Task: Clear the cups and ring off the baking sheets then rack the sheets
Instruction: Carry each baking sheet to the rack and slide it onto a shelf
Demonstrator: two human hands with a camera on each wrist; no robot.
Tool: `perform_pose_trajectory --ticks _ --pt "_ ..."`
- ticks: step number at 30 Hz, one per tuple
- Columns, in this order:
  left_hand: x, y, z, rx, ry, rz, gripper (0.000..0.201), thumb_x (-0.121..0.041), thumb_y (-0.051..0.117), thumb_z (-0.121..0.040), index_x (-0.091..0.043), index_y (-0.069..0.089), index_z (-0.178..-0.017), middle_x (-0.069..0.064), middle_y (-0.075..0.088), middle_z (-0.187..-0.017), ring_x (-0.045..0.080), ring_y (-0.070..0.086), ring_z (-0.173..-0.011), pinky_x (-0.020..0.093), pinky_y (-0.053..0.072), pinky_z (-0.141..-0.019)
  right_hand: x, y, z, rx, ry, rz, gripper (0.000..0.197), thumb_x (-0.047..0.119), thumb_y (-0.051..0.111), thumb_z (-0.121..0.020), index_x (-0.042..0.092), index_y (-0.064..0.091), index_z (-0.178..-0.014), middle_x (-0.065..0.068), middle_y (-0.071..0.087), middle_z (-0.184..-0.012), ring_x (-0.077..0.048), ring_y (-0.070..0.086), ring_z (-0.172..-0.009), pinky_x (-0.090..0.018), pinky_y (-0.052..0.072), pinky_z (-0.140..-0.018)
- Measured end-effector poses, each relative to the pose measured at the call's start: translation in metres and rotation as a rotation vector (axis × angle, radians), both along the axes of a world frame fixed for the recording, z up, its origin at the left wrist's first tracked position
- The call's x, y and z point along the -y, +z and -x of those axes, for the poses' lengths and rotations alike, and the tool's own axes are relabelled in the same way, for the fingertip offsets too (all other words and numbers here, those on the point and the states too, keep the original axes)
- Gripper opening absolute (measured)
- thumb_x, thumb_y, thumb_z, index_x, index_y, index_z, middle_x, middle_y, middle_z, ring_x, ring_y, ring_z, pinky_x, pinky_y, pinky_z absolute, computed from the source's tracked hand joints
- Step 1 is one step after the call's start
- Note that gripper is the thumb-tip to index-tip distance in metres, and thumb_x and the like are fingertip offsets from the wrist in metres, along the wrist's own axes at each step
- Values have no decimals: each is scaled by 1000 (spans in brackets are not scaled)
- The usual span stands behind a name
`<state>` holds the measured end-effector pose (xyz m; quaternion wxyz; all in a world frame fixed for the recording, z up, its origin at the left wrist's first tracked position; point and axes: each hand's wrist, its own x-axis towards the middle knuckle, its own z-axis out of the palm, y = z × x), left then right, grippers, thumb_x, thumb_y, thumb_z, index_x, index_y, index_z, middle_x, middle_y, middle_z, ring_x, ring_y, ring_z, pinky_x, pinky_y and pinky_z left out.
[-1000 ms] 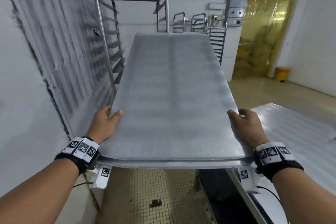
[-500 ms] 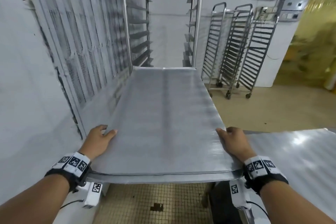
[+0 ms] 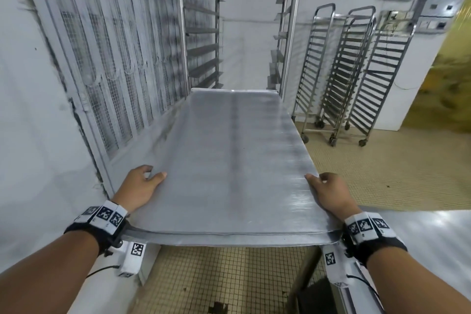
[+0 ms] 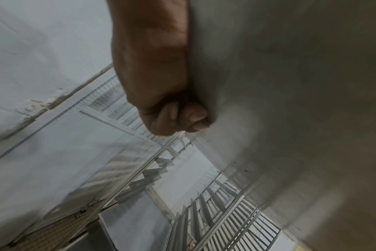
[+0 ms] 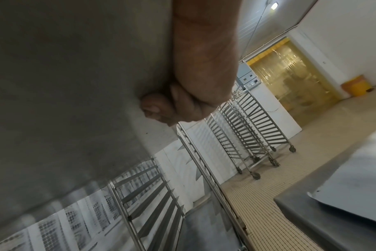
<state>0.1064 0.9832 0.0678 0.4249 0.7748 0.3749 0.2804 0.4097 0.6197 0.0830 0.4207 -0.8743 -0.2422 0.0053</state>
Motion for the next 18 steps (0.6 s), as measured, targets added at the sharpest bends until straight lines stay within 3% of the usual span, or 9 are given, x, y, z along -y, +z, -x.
perform_pose_trajectory --ticks 5,8,10,12,14,15,18 --pt "-53 -5 -36 -3 -26 -8 48 -36 71 -91 -3 62 -124 13 71 -109 26 69 -91 38 55 -85 -45 1 -22 -37 -28 -1 44 45 63 -93 4 68 -80 -9 71 -75 -26 66 -72 -36 50 -67" --pt "-84 -4 -57 16 -49 -5 47 -32 71 -92 -3 60 -126 14 66 -111 24 64 -90 32 48 -83 -75 5 -29 -75 -50 -18 44 47 63 -93 6 67 -77 -5 69 -68 -25 67 -69 -31 47 -60" --pt "-101 2 -67 26 -92 13 34 -31 75 -88 -13 60 -113 5 65 -106 18 62 -84 31 47 -83 -94 7 -28 -101 -58 -22 51 52 65 -90 6 63 -68 0 64 -55 -19 60 -54 -27 42 -51" --pt "-125 1 -77 23 -150 57 40 -41 84 -77 -14 67 -100 -2 72 -101 18 70 -86 35 55 -82 -112 6 -27 -143 -58 -34 54 60 71 -81 11 59 -61 3 57 -48 -15 50 -45 -25 40 -48" --pt "-144 0 -86 18 -183 94 45 -43 89 -67 -16 72 -98 -2 78 -93 16 75 -84 39 60 -80 -127 2 -29 -182 -55 -43 56 65 78 -70 15 56 -58 2 54 -46 -14 47 -43 -25 40 -49" --pt "-151 -3 -92 28 -180 107 41 -39 90 -66 -18 71 -96 -5 78 -88 11 75 -80 37 60 -79 -134 1 -33 -190 -58 -43 57 64 81 -67 15 55 -57 2 55 -47 -15 48 -44 -25 41 -50" --pt "-168 -5 -111 39 -182 101 30 -27 88 -72 -29 62 -86 -33 68 -66 -12 66 -66 25 54 -70 -156 0 -48 -184 -97 -3 51 59 84 -67 14 58 -62 5 61 -50 -14 56 -48 -26 40 -50"
